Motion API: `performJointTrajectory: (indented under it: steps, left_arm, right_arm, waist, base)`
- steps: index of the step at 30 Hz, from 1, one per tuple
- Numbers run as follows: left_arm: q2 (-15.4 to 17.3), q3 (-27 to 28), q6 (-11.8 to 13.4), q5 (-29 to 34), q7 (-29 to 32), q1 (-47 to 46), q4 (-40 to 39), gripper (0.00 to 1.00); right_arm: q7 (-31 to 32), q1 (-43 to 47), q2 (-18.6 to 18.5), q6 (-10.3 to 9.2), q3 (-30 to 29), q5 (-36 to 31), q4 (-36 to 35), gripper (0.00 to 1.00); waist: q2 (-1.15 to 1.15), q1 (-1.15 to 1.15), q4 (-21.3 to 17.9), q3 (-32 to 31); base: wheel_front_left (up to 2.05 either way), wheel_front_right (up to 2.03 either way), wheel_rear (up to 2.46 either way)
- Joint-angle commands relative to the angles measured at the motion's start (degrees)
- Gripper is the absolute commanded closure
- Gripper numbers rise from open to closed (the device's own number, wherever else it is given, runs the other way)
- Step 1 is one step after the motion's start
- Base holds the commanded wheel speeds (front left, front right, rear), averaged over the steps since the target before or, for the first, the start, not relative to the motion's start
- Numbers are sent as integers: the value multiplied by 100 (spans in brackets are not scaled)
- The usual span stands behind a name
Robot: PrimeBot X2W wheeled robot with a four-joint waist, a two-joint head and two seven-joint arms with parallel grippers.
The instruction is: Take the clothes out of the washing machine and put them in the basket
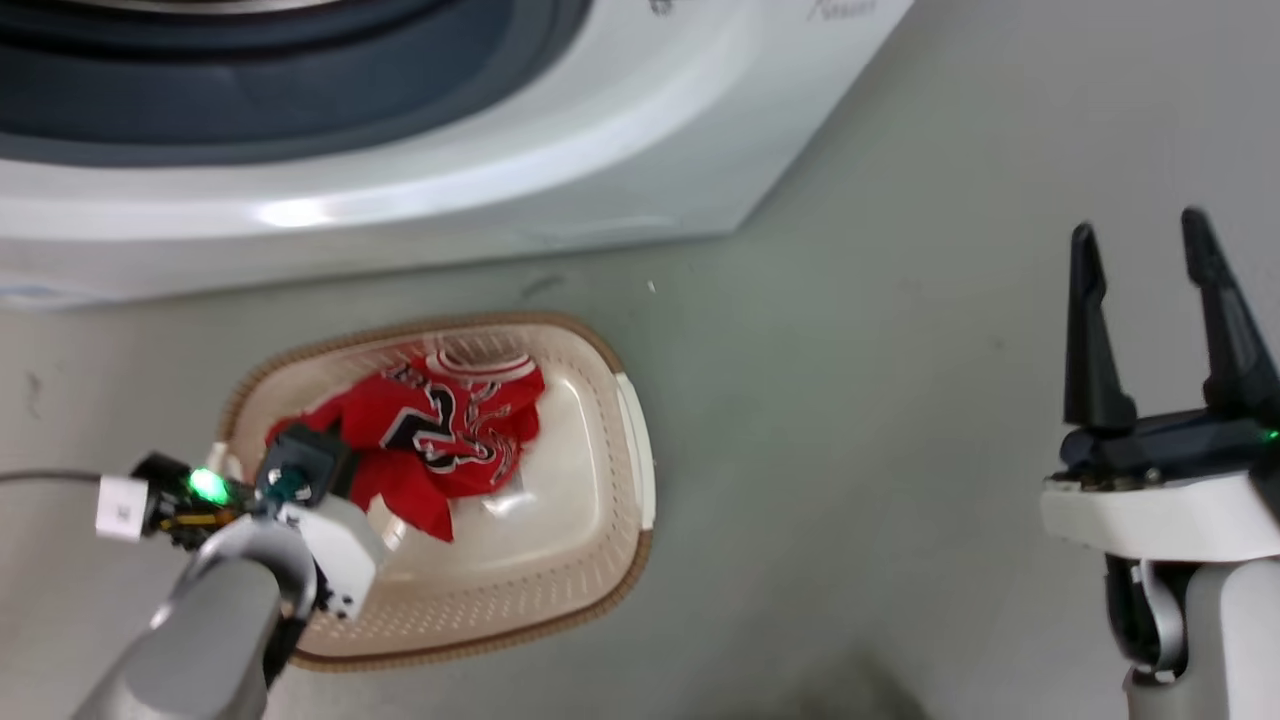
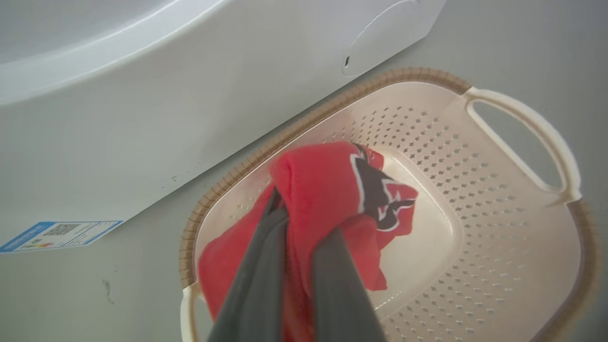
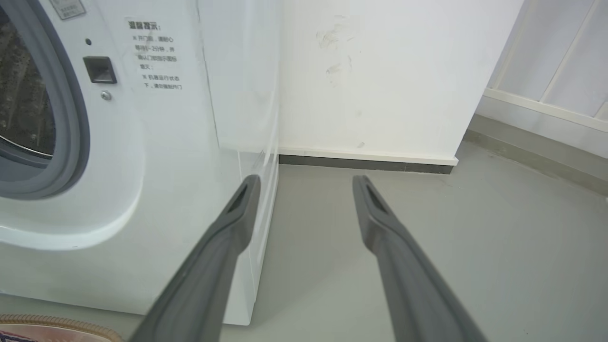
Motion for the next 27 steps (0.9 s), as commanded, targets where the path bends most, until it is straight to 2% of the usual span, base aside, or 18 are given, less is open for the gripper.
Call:
performJointTrajectory:
  steps: [1,6,11,22,23,24,27]
  left_arm:
    - [-40,-54,-105,74,24,-324,326,100]
    - [-167,-235,-314,213,64,-920,1130,100]
    - [-338,-315,-415,232,49,-1371,1870,100]
    - [-607,-210,-287,129,-175,-1832,2754,100]
    - [-651,-210,-297,124,-182,-1833,2801,73]
    - [-677,-212,-292,116,-192,-1831,2846,0]
    - [-770,-170,-241,102,-206,-1761,2809,0]
  right_arm:
    - [-14,-182,14,-7,-65,78,-75,0]
    - [-14,-267,13,-6,-196,160,-105,0]
    - [-14,-360,13,-7,-241,206,-127,0]
    - [-14,-485,12,-7,-307,194,-145,0]
    - [-14,-467,13,-7,-329,177,-125,0]
    - [-14,-456,13,-6,-345,156,-114,0]
    - [-14,-451,12,-7,-322,85,-76,0]
  waist:
    - [0,-1,-300,716]
    - [0,-1,-404,1167]
    - [0,-1,-457,1485]
    - [0,-1,-497,1721]
    - [0,-1,-473,1687]
    - [0,-1,-445,1646]
    - [0,-1,-366,1442]
  base:
    - [0,0,0]
    - [0,0,0]
    - [0,0,0]
    - [0,0,0]
    - [0,0,0]
    - [0,0,0]
    - [0,0,0]
